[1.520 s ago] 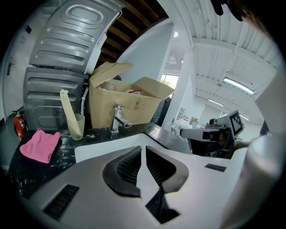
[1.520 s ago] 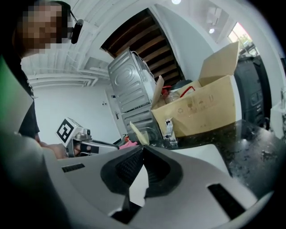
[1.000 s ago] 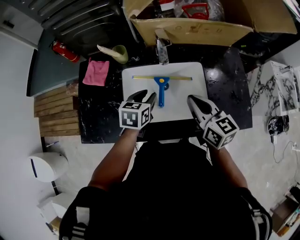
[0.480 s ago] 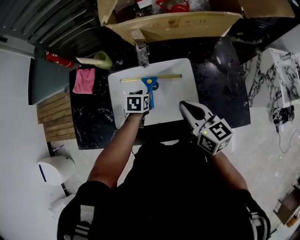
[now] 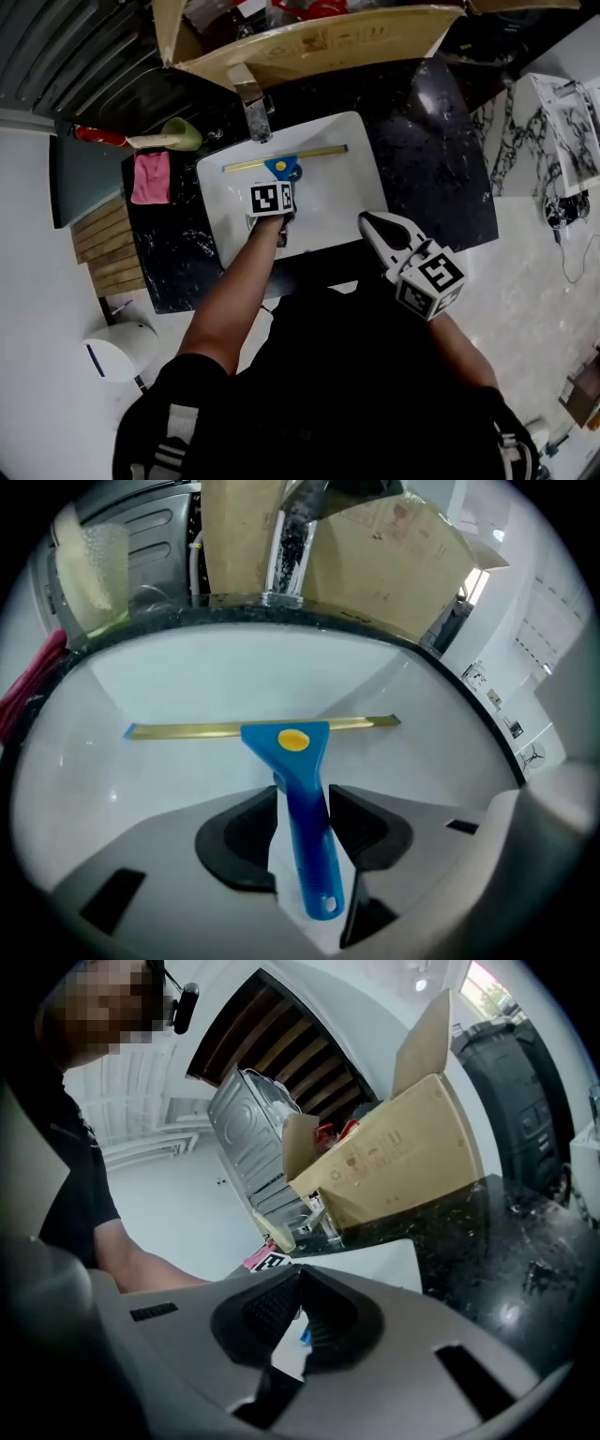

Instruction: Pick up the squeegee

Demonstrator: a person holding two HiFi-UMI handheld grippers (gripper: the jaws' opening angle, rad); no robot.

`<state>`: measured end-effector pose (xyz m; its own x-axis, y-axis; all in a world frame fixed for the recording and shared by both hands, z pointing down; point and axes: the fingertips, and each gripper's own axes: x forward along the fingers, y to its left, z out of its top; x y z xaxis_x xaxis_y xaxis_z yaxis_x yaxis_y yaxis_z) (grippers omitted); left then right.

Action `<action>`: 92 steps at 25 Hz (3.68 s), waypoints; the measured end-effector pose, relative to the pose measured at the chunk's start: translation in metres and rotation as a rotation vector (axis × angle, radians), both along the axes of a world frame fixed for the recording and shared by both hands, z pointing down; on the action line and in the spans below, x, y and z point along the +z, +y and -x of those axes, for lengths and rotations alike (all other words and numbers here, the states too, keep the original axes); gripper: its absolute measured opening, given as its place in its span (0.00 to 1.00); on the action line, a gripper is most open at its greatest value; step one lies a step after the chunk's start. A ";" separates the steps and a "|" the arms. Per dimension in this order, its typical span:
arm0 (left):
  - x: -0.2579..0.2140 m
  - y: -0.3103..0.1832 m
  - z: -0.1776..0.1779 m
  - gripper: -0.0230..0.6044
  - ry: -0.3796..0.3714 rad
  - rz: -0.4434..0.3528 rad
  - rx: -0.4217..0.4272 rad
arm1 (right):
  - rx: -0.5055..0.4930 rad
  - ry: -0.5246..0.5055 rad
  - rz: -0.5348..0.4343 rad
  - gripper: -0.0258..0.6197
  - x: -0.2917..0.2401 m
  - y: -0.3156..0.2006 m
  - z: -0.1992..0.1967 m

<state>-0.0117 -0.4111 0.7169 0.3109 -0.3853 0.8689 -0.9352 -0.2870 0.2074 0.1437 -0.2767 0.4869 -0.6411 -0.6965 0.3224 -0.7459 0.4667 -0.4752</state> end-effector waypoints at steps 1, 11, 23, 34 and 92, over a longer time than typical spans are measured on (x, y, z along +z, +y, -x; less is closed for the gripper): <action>0.004 -0.002 -0.001 0.34 -0.002 0.005 -0.002 | 0.007 0.004 0.001 0.05 0.000 0.000 -0.003; 0.033 -0.015 -0.008 0.34 -0.034 0.044 0.002 | 0.059 0.042 0.036 0.05 0.007 0.007 -0.025; 0.042 -0.018 -0.017 0.16 0.016 0.061 -0.008 | 0.104 0.063 0.052 0.05 0.009 0.011 -0.032; 0.016 -0.009 -0.010 0.12 0.101 0.061 -0.070 | 0.105 0.063 0.012 0.05 0.000 0.016 -0.022; -0.316 0.121 0.113 0.12 0.695 -0.476 0.077 | 0.034 0.090 -0.253 0.05 -0.066 0.037 0.165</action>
